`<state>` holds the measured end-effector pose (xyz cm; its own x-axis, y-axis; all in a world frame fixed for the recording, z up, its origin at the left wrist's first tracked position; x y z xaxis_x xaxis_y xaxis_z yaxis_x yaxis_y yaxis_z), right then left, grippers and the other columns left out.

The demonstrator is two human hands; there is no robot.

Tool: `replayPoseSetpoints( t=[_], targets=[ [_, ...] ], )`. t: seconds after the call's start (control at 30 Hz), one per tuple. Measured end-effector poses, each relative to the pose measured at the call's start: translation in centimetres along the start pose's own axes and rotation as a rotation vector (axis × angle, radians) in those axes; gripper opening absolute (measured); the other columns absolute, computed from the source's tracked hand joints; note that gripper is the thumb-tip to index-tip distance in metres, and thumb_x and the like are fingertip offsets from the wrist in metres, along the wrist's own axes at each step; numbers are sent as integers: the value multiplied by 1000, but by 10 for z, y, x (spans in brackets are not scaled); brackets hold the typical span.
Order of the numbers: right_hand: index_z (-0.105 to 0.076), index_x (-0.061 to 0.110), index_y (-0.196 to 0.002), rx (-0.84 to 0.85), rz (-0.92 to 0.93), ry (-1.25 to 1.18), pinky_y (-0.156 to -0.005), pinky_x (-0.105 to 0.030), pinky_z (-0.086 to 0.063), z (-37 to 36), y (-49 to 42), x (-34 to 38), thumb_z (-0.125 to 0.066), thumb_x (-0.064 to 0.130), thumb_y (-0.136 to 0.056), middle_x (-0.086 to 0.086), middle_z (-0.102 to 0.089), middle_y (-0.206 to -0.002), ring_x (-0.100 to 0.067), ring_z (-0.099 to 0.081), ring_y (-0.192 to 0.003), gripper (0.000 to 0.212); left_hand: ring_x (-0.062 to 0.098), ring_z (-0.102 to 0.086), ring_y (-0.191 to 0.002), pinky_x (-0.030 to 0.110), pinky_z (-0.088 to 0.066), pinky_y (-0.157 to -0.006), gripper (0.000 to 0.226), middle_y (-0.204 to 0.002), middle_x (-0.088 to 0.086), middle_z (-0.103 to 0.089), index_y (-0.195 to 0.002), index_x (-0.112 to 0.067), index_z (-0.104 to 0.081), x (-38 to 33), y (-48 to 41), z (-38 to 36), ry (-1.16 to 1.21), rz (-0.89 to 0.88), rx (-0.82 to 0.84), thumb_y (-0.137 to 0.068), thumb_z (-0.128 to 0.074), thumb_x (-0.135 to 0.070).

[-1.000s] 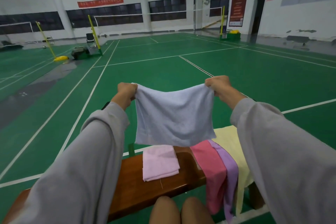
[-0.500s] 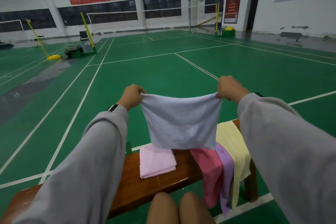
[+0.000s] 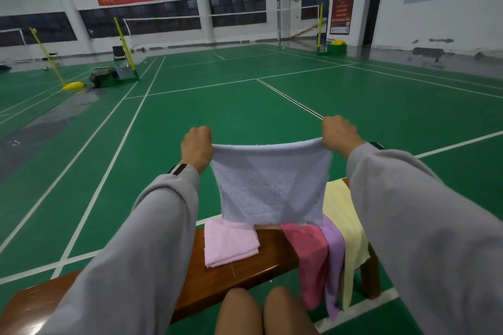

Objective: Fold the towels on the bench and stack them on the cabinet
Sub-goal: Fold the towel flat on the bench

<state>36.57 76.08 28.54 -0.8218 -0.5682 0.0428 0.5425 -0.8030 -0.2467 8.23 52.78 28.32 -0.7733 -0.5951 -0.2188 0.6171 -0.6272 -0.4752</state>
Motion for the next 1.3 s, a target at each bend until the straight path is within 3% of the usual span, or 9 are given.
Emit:
replayPoseSetpoints(
  t=[0.23, 0.33, 0.5, 0.6, 0.73, 0.87, 0.97, 1.17, 1.3],
  targets=[
    [-52, 9, -86, 9, -98, -130, -74, -40, -47, -5, 2, -15, -57, 1, -91, -15, -59, -100, -37, -63, -95, 11, 32, -62, -80, 40, -53, -71, 19, -86, 16, -68, -77, -5, -65, 13, -5, -26, 22, 10, 46, -76, -53, 10],
    [-46, 11, -74, 26, -150, -184, -73, -40, -49, -7, 3, -21, -60, 1, -89, -14, -60, -99, -35, -61, -87, 23, 33, -63, -69, 44, -55, -63, 21, -65, 11, -59, -63, -3, -65, 14, -4, -32, -20, 32, 74, -75, -54, 10],
    [-53, 1, -71, 141, -335, -561, -60, -39, -61, -22, 3, -36, -63, -11, -81, -23, -68, -72, -33, -69, -59, 18, 34, -61, -69, 38, -48, -62, 16, -72, 14, -61, -69, -3, -66, 22, -1, -36, 47, 138, 115, -78, -55, 5],
    [-54, -4, -74, 367, -476, -910, -77, -41, -64, -48, 7, -38, -60, -11, -91, -23, -65, -65, -37, -73, -72, 19, 35, -69, -60, 38, -57, -53, 18, -77, 22, -67, -81, 4, -68, 36, 0, -52, 371, 322, 198, -84, -50, 4],
    [-46, 1, -77, 343, -618, -1125, -34, -24, -48, -58, 11, -49, -32, -10, -96, -12, -44, -63, -20, -45, -52, 26, 33, -68, -47, 31, -56, -39, 21, -99, 25, -53, -119, 6, -46, 28, 17, -76, 979, 717, 298, -102, -35, 7],
    [-55, 4, -83, 220, -679, -1173, -44, -22, -37, -57, 8, -64, -38, -10, -88, -10, -45, -58, -19, -40, -46, 22, 32, -68, -59, 36, -63, -54, 17, -116, 22, -56, -110, 5, -53, 21, 17, -78, 1080, 721, 273, -101, -39, 4],
    [-52, 2, -101, 185, -715, -1292, -39, -20, -41, -64, 4, -66, -30, -2, -94, -12, -57, -61, -20, -54, -42, 24, 20, -64, -50, 28, -58, -45, 10, -99, 14, -65, -108, -1, -61, 21, 17, -82, 1114, 685, 215, -100, -57, -5],
    [-41, -15, -77, 174, -788, -1378, -58, -37, -57, -81, -2, -63, -23, 16, -108, -27, -62, -75, -32, -63, -50, 47, 18, -67, -47, 26, -56, -44, 19, -98, 16, -69, -98, -2, -65, 17, 17, -101, 1181, 704, 172, -96, -72, -20],
    [-54, -12, -98, 179, -839, -1473, -60, -48, -58, -102, -21, -64, -31, 14, -106, -30, -69, -90, -34, -65, -61, 36, 26, -70, -58, 26, -58, -47, 23, -107, 20, -66, -116, 1, -62, 16, 10, -121, 1227, 726, 158, -102, -62, -17]
  ],
)
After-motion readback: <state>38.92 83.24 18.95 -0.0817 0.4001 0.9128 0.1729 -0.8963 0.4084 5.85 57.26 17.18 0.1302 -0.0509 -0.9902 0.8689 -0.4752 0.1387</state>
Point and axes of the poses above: each hand's wrist, its own y-axis away from the middle knuckle, its own z-axis out of the back of the hand, x = y × z, the point moved 9 cm from there along -y, towards the middle knuckle
